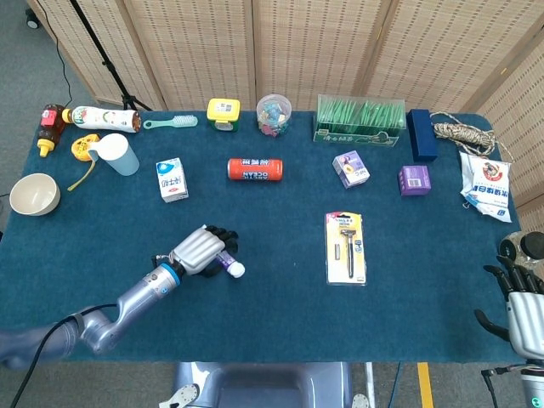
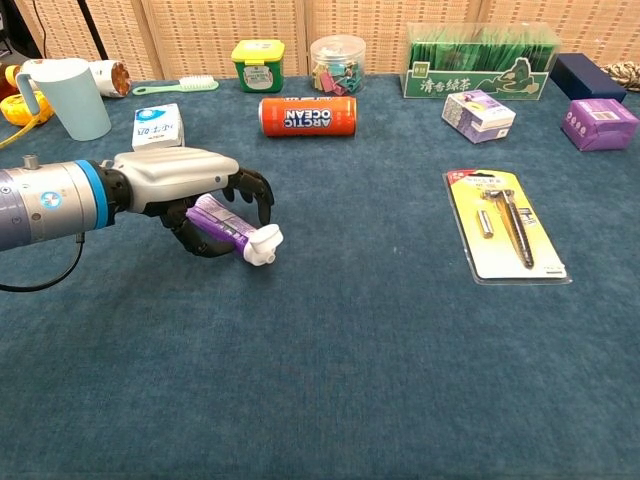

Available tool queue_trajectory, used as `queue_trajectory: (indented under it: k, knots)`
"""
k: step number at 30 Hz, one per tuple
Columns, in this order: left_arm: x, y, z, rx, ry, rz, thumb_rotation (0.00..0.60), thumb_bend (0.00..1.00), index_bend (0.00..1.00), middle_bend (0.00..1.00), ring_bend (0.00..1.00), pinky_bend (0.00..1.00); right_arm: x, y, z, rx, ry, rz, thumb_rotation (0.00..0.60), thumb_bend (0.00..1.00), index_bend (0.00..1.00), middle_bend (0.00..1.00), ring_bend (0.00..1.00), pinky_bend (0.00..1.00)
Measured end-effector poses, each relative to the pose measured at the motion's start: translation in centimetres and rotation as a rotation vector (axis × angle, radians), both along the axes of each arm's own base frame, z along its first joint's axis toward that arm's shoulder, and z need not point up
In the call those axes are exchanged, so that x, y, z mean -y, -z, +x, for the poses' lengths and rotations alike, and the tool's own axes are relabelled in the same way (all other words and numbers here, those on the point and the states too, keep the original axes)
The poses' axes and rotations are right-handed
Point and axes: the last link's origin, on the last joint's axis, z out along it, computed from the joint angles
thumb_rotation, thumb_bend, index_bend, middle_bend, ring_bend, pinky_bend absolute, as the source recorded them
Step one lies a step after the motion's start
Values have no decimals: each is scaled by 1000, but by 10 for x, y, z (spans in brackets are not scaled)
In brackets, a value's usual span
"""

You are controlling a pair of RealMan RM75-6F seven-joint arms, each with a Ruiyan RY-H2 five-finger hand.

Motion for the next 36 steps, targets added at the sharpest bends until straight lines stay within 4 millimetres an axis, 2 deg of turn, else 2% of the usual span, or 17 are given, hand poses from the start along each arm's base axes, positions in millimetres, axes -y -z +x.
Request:
queue_trajectory:
  k: [6, 14, 23, 29, 36]
  knots:
    - [-2, 1, 0, 2, -16, 12, 600, 346, 321, 193, 201, 231, -1, 0, -1, 1, 2, 0, 600, 220, 242, 149, 182, 225]
    - [2, 3, -2, -6, -19, -3, 600, 345, 362, 198, 237, 231, -1, 0, -1, 2, 2, -1, 600, 220, 242, 149, 182, 225]
    - [3, 2, -4, -5, -20, -5, 600, 345, 402, 254, 282, 241, -1, 0, -1, 2, 1, -3, 600, 220, 242, 149, 182, 225]
    - [5, 2, -6, -9, -14, -2, 600, 345, 437, 297, 318, 298, -1, 0, -1, 2, 1, -2, 600, 219, 242, 149, 182, 225]
    - [4, 1, -8, -5, -23, 7, 600, 345, 538, 416, 419, 424, -1, 0, -1, 4, 3, -5, 600, 219, 243, 149, 182, 225]
